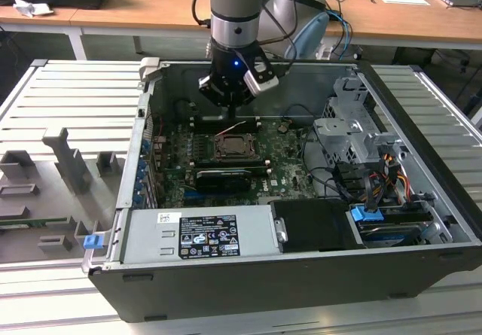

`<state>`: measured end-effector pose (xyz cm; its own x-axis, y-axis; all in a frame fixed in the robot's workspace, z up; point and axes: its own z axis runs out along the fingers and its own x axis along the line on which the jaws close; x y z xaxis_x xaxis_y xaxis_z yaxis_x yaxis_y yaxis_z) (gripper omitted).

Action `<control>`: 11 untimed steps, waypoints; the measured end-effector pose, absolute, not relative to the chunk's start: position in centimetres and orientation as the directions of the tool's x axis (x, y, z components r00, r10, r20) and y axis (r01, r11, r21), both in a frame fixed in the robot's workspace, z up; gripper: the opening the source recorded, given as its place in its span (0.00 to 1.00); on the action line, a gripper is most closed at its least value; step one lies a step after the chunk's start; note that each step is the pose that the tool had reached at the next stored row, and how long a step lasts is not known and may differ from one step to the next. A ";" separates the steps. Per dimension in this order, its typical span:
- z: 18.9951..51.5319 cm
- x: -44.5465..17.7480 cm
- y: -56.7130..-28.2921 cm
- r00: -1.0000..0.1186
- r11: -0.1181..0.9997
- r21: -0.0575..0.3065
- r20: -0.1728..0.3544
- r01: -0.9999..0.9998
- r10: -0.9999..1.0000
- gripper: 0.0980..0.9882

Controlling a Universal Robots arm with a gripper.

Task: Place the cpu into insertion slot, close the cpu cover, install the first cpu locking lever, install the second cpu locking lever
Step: 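Install the first cpu locking lever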

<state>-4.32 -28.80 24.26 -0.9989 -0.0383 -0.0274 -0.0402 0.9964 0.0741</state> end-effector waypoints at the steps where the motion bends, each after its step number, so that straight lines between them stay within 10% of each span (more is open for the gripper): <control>1: 24.2 -4.3 -28.8 -0.999 0.996 0.075 -0.027 -0.043 -0.041 0.01; 11: 23.1 -4.2 -28.8 -0.999 0.996 0.076 -0.027 -0.046 -0.044 0.01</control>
